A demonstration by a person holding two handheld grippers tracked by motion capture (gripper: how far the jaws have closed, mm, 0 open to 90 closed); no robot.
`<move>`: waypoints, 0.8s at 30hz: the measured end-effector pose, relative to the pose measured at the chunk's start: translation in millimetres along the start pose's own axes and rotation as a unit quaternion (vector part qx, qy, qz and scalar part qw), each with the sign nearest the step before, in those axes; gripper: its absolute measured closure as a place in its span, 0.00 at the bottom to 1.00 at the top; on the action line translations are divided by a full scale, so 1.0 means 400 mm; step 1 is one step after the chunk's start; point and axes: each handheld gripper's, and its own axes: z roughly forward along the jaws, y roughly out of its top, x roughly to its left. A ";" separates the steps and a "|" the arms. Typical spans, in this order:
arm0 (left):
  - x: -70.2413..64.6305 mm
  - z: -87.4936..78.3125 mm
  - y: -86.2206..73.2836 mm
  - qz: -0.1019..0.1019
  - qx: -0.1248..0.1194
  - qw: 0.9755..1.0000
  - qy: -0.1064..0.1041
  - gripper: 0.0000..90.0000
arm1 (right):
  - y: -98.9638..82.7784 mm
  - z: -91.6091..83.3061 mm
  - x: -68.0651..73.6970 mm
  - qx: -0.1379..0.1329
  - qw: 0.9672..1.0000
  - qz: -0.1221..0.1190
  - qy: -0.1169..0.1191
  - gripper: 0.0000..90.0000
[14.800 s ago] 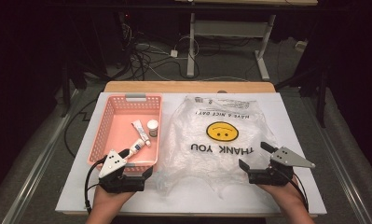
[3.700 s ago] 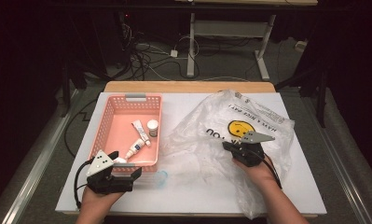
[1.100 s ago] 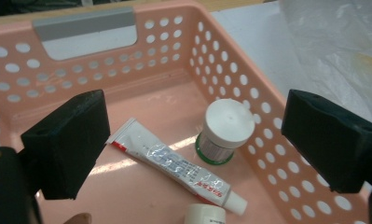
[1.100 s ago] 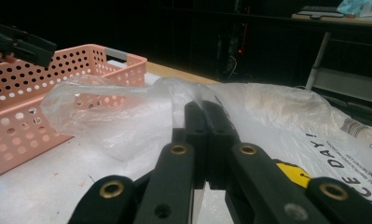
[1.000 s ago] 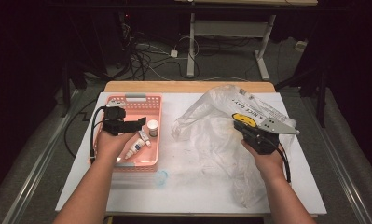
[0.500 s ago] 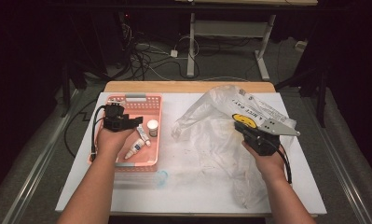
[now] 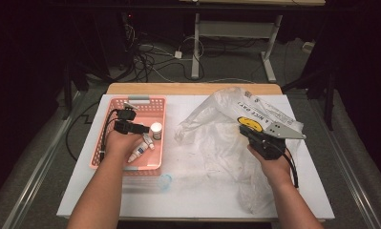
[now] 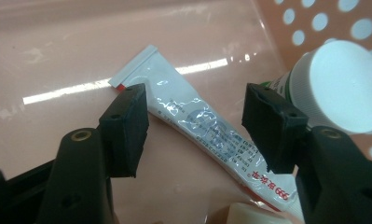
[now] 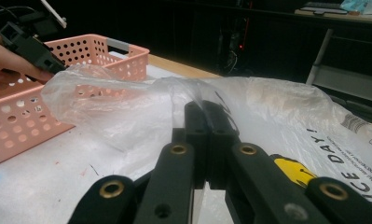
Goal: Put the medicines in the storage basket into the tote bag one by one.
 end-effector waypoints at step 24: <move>-0.046 0.020 0.005 0.011 0.051 0.998 0.037 0.70 | -0.001 -0.003 -0.004 -0.002 1.000 0.001 -0.001 1.00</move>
